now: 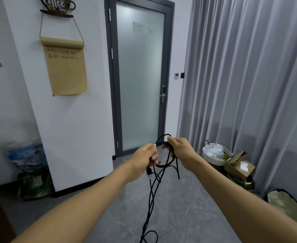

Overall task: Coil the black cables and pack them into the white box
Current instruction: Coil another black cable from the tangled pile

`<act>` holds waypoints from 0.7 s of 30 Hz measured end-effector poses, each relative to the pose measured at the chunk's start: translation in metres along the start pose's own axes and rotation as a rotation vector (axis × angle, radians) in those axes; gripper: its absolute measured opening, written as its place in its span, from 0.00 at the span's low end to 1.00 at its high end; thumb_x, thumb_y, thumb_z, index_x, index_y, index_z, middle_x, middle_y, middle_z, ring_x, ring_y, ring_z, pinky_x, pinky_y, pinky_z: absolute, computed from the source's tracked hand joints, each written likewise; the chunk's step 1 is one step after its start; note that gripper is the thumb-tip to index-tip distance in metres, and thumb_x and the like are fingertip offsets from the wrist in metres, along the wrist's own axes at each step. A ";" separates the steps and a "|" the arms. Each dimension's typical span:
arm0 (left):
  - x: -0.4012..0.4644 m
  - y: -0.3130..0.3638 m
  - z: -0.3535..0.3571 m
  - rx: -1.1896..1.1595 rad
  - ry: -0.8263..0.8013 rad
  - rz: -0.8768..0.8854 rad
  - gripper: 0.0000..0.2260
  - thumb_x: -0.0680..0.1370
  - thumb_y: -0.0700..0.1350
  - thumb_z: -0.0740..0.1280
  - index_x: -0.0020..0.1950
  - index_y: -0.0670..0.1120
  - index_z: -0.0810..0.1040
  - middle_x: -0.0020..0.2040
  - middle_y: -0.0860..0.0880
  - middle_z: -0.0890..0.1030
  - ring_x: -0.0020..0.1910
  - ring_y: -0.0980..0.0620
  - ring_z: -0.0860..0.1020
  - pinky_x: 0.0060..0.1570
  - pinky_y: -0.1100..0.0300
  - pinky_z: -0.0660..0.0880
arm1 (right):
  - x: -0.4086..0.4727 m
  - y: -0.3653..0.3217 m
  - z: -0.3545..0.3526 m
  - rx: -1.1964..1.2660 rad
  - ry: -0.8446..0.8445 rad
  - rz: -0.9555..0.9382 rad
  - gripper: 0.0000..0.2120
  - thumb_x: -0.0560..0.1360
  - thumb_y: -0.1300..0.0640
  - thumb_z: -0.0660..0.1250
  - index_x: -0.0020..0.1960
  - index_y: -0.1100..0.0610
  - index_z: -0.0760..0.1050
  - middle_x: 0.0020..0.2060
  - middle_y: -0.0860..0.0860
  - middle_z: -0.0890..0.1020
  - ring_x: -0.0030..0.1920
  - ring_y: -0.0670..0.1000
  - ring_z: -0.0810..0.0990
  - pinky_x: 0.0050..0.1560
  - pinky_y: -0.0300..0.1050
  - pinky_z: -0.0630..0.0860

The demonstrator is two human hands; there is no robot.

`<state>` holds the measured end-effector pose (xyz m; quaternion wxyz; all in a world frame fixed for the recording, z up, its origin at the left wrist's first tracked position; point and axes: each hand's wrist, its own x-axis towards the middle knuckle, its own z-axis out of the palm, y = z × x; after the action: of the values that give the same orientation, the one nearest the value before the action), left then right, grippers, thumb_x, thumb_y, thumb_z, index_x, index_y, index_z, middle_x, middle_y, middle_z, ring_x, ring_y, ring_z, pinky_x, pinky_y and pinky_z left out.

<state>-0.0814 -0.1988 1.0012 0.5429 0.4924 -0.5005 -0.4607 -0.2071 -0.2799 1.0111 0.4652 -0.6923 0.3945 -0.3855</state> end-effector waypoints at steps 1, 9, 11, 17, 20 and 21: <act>0.002 0.002 -0.001 -0.017 0.025 0.009 0.14 0.84 0.45 0.50 0.39 0.45 0.64 0.27 0.52 0.63 0.25 0.56 0.64 0.41 0.62 0.75 | 0.002 0.002 -0.002 -0.037 0.026 0.007 0.20 0.81 0.55 0.55 0.40 0.65 0.78 0.22 0.44 0.75 0.28 0.49 0.66 0.30 0.39 0.63; 0.007 0.019 -0.038 0.028 0.171 0.055 0.16 0.84 0.45 0.52 0.37 0.45 0.64 0.23 0.56 0.61 0.21 0.59 0.57 0.22 0.67 0.60 | 0.017 0.032 -0.023 -0.617 0.124 0.177 0.17 0.79 0.60 0.57 0.32 0.62 0.70 0.29 0.53 0.70 0.30 0.51 0.66 0.32 0.43 0.61; 0.008 0.020 -0.040 0.054 0.157 0.047 0.16 0.84 0.45 0.52 0.36 0.45 0.64 0.23 0.56 0.61 0.21 0.59 0.57 0.22 0.67 0.59 | 0.013 0.020 -0.014 -0.566 0.079 0.060 0.18 0.80 0.56 0.56 0.34 0.61 0.70 0.30 0.53 0.70 0.31 0.50 0.66 0.34 0.44 0.61; 0.007 0.020 -0.040 0.018 0.186 0.028 0.16 0.84 0.45 0.53 0.36 0.45 0.65 0.23 0.55 0.60 0.20 0.59 0.56 0.20 0.68 0.55 | 0.002 -0.006 0.026 -0.002 -0.321 0.051 0.22 0.82 0.48 0.52 0.47 0.61 0.77 0.41 0.56 0.81 0.40 0.50 0.78 0.52 0.43 0.72; 0.004 0.022 -0.051 -0.087 0.275 0.026 0.16 0.83 0.45 0.54 0.36 0.45 0.66 0.22 0.55 0.60 0.19 0.60 0.56 0.18 0.69 0.54 | 0.001 0.001 0.022 0.040 -0.310 0.067 0.21 0.81 0.48 0.54 0.39 0.60 0.76 0.32 0.53 0.74 0.32 0.48 0.70 0.42 0.40 0.72; 0.003 0.024 -0.056 -0.117 0.316 0.026 0.16 0.83 0.45 0.54 0.36 0.45 0.66 0.21 0.56 0.60 0.18 0.60 0.56 0.18 0.69 0.54 | 0.001 0.005 0.018 0.008 -0.281 0.061 0.21 0.81 0.50 0.55 0.37 0.59 0.76 0.29 0.51 0.71 0.30 0.47 0.68 0.40 0.40 0.71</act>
<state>-0.0254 -0.1957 1.0248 0.6487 0.5198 -0.3874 -0.3987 -0.1911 -0.2760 1.0013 0.5302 -0.7252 0.3447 -0.2723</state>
